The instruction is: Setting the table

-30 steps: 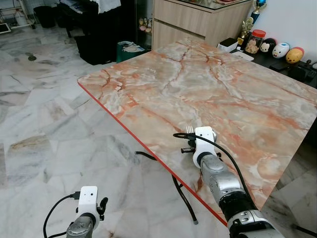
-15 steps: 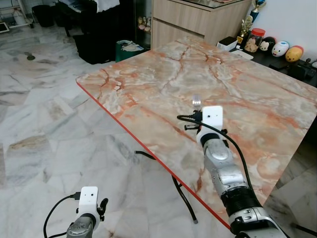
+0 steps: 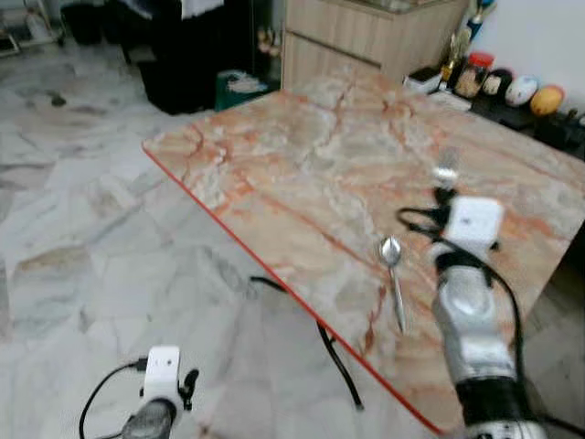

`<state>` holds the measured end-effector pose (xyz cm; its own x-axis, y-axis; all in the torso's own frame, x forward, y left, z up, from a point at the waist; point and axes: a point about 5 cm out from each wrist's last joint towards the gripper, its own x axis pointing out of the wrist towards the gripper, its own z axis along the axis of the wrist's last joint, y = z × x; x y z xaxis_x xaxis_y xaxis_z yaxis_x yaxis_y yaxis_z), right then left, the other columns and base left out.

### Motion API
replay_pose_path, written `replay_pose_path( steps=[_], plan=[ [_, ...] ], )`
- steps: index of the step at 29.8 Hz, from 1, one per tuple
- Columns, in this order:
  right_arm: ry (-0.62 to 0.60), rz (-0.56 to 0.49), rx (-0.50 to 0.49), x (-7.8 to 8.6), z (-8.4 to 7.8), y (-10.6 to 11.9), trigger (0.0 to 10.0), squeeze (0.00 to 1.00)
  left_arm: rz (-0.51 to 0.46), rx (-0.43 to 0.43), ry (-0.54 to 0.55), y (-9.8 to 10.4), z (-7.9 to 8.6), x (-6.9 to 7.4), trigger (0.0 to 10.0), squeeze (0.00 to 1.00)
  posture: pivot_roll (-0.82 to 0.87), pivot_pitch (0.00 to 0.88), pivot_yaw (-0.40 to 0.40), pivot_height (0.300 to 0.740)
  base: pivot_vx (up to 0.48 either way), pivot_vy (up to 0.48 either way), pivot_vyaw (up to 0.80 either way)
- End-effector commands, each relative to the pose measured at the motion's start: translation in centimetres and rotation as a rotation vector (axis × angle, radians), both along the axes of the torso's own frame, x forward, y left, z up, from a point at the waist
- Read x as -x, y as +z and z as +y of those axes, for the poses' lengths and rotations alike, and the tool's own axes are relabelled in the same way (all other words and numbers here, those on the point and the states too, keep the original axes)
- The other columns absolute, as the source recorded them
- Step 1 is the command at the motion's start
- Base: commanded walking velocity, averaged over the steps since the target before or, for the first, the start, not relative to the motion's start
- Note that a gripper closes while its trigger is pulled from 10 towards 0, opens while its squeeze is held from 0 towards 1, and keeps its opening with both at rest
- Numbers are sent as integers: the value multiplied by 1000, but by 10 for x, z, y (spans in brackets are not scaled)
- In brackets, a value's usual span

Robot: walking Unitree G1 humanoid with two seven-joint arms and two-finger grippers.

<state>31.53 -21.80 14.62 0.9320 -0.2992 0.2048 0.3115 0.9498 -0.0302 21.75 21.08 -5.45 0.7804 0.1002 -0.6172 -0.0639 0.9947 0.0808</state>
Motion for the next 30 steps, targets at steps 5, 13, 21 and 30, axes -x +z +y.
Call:
replay_pose_path(
  steps=[5,13,21,30],
  plan=[
    [-25,-26,-58,2,8,-3,10000,0,10,-19,-35,0,6,1,10000,0,-6,0,-29,740,0,0,0],
    [-4,-45,-93,-2,22,1,10000,0,27,-36,-64,2,9,-1,10000,0,-28,0,-13,740,0,0,0],
    [0,-43,-90,-2,22,0,10000,0,27,-33,-63,2,8,-2,10000,0,-31,0,-15,740,0,0,0],
    [0,-43,-90,-2,22,0,10000,0,27,-33,-63,2,8,-2,10000,0,-31,0,-15,740,0,0,0]
  ],
)
